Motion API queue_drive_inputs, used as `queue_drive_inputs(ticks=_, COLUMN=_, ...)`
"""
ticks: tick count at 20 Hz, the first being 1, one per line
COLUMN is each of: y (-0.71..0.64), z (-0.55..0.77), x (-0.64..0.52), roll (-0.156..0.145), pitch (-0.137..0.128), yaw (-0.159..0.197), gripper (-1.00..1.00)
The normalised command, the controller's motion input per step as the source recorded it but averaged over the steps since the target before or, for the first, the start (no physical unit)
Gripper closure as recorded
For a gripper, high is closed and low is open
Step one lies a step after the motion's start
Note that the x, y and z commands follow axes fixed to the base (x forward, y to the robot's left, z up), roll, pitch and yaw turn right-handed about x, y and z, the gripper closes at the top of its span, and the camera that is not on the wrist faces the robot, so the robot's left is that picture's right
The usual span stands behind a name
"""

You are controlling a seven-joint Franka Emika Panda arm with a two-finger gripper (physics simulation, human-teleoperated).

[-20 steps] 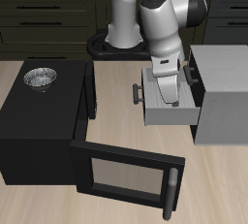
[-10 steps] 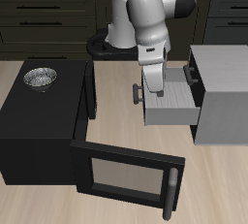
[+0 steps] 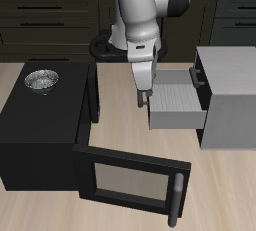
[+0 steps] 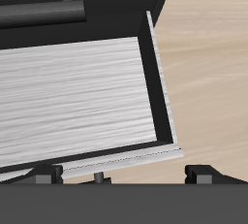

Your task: Close the top and middle drawer of the white cabinet

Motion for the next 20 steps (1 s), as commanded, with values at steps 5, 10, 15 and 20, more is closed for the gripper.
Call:
queue_drive_inputs(ticks=5, y=-0.25, z=-0.04, x=-0.04, roll=-0.033, pitch=0.008, yaw=-0.003, gripper=-1.0)
queue_drive_inputs(ticks=10, y=-0.27, z=-0.1, x=-0.01, roll=-0.038, pitch=0.009, yaw=-0.012, gripper=-1.0)
queue_drive_inputs(ticks=15, y=-0.18, z=-0.2, x=0.02, roll=-0.026, pitch=0.03, yaw=-0.016, gripper=-1.0)
queue_drive_inputs(ticks=20, y=-0.1, z=-0.2, x=-0.03, roll=-0.018, pitch=0.024, yaw=-0.012, gripper=-1.0)
